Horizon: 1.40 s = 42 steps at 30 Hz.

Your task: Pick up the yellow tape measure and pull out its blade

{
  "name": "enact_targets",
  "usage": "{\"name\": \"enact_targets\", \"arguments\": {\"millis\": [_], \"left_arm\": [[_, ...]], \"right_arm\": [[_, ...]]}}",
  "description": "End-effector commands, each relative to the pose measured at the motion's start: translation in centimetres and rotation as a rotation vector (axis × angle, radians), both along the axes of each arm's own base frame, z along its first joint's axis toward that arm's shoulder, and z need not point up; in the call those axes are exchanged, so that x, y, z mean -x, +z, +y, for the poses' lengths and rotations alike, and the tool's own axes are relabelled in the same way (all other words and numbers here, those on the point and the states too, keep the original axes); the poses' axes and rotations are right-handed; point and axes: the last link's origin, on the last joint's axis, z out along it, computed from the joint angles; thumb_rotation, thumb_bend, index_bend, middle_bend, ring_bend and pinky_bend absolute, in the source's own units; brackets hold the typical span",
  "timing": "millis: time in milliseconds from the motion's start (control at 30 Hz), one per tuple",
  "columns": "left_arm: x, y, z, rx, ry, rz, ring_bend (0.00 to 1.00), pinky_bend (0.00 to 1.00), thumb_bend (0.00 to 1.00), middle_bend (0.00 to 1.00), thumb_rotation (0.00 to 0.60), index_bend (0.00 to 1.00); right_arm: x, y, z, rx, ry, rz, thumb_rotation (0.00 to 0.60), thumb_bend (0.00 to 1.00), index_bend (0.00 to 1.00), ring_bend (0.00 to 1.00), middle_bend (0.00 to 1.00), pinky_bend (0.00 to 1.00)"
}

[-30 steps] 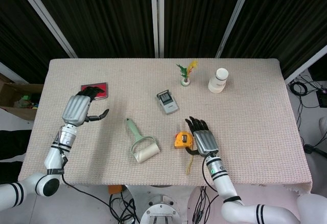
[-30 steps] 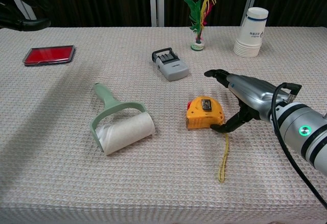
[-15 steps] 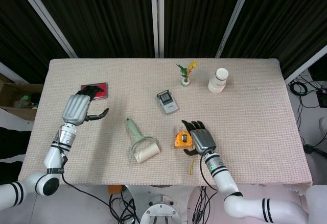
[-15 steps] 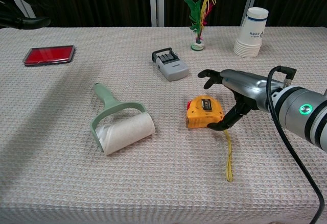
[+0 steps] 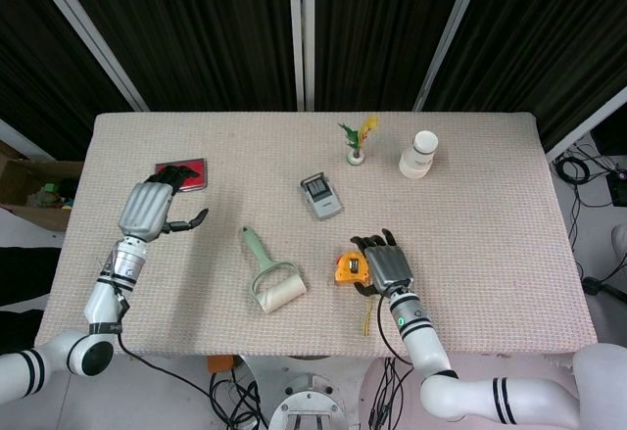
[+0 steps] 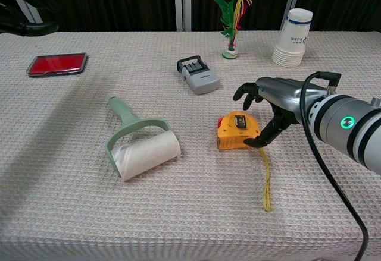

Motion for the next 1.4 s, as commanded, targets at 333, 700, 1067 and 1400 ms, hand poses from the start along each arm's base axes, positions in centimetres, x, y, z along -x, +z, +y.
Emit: {"name": "enact_targets", "arguments": {"millis": [333, 700, 1067, 1400], "left_arm": [[0.1, -0.2, 0.0, 0.009, 0.003, -0.001, 0.15, 0.3, 0.26, 0.21, 0.291, 0.25], [0.4, -0.3, 0.0, 0.017, 0.011, 0.0, 0.15, 0.3, 0.26, 0.21, 0.294, 0.25], [0.4, -0.3, 0.0, 0.019, 0.011, 0.001, 0.15, 0.3, 0.26, 0.21, 0.301, 0.25], [0.4, -0.3, 0.0, 0.019, 0.012, -0.001, 0.15, 0.3, 0.26, 0.21, 0.3, 0.25]], "right_arm": [[-0.2, -0.7, -0.1, 0.003, -0.006, 0.012, 0.6, 0.2, 0.29, 0.14, 0.28, 0.0], [0.0, -1.0, -0.2, 0.0, -0.009, 0.034, 0.6, 0.21, 0.29, 0.14, 0.28, 0.0], [0.0, -1.2, -0.2, -0.004, -0.009, 0.044, 0.6, 0.21, 0.37, 0.14, 0.31, 0.0], [-0.1, -1.4, -0.4, 0.007, -0.007, 0.054, 0.6, 0.23, 0.57, 0.15, 0.4, 0.0]]}}
